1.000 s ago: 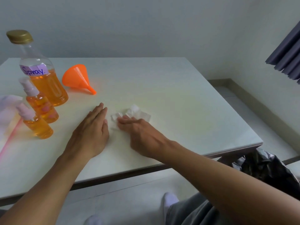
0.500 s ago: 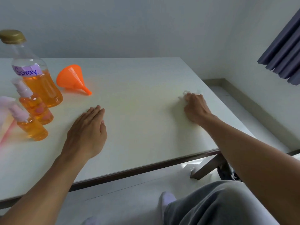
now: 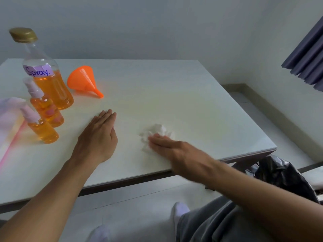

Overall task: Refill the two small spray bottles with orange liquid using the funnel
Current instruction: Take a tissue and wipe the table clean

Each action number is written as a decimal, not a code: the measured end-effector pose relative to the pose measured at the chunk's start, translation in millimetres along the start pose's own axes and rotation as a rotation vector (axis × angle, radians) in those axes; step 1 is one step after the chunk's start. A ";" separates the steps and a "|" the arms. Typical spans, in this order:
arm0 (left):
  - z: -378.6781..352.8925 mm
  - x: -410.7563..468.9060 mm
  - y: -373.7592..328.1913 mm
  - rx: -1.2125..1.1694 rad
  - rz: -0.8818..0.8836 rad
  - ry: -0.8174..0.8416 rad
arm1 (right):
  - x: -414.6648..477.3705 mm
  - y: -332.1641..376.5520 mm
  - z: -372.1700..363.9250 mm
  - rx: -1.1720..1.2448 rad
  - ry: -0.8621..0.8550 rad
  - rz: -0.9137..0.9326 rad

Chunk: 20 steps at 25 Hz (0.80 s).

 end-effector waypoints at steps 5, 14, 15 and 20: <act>-2.9 0.9 0.0 0.009 0.006 -0.007 | -16.7 -131.1 18.5 -0.018 -0.073 -0.440; -2.0 2.0 3.1 -0.032 0.039 -0.036 | 144.2 -96.1 -6.5 0.203 -0.118 -0.574; -1.4 2.3 3.2 -0.042 0.036 -0.046 | 155.7 -75.7 -14.1 0.224 -0.113 -0.468; 1.5 0.8 0.9 -0.060 0.040 -0.049 | 107.5 -7.3 -13.7 0.231 -0.069 -0.111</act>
Point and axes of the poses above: each hand's wrist, its own x-axis towards the middle knuckle, its own z-axis out of the back of the hand, y = z × x, the point moved 6 cm from there along x, towards the middle knuckle, and after that the axes turned 12 degrees about -x, right-handed, at the moved point
